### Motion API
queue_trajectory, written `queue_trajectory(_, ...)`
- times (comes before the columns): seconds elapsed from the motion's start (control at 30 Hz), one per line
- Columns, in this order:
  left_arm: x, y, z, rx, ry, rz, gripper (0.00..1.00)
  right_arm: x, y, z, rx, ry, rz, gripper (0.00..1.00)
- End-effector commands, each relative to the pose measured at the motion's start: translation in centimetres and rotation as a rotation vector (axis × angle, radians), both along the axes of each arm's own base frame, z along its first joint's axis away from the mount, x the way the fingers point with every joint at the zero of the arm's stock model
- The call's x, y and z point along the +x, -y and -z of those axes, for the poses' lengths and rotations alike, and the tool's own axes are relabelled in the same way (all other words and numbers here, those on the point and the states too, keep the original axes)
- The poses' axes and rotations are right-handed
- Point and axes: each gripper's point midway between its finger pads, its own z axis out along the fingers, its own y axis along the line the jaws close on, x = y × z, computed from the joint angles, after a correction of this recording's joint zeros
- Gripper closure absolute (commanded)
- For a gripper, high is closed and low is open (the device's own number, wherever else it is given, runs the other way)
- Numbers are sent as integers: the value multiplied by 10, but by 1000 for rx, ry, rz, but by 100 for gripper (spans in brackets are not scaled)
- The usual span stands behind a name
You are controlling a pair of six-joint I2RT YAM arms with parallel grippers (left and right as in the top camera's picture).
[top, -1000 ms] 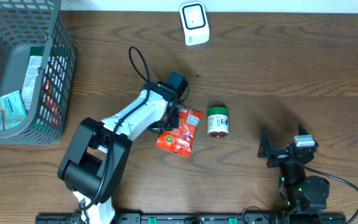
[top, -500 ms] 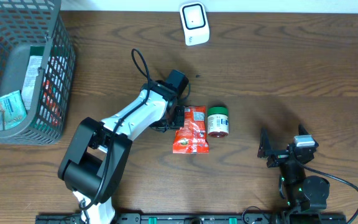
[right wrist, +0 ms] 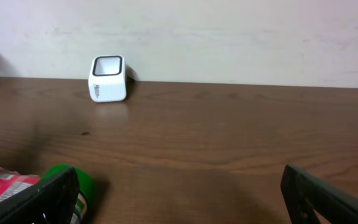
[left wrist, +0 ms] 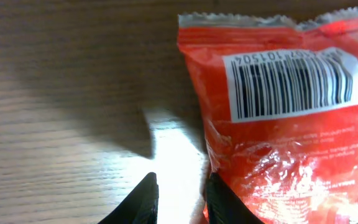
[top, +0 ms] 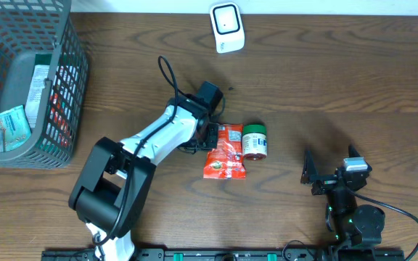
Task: Scan the item barcode
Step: 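Drop the red bag beside the jar and withdraw the left gripper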
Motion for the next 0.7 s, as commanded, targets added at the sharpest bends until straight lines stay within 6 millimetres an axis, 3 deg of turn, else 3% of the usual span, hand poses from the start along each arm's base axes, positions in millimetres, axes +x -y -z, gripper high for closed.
queue_trajectory(0.0,-5,4,3,-5,-13,28,73,0,3,1,3,-2,12,1)
queue_trajectory(0.17,-1,2,-1,-2,-6,19,68,0,3,1,3,-2,12,1)
queue_trajectory(0.3,13,-13,-22,43,26,-14,61,0,3,1,3,-2,12,1)
queue_trajectory(0.33,26,-28,-45,101,72,-25,40,0,3,1,3,-2,12,1)
queue_trajectory(0.37,31,-33,-59,111,85,-25,36,0,3,1,3,-2,12,1)
queue_trajectory(0.53,57,-57,-146,111,200,-77,29,0,3,1,3,-2,12,1)
queue_trajectory(0.67,84,-96,-228,124,382,-172,24,0,3,1,3,-2,12,1)
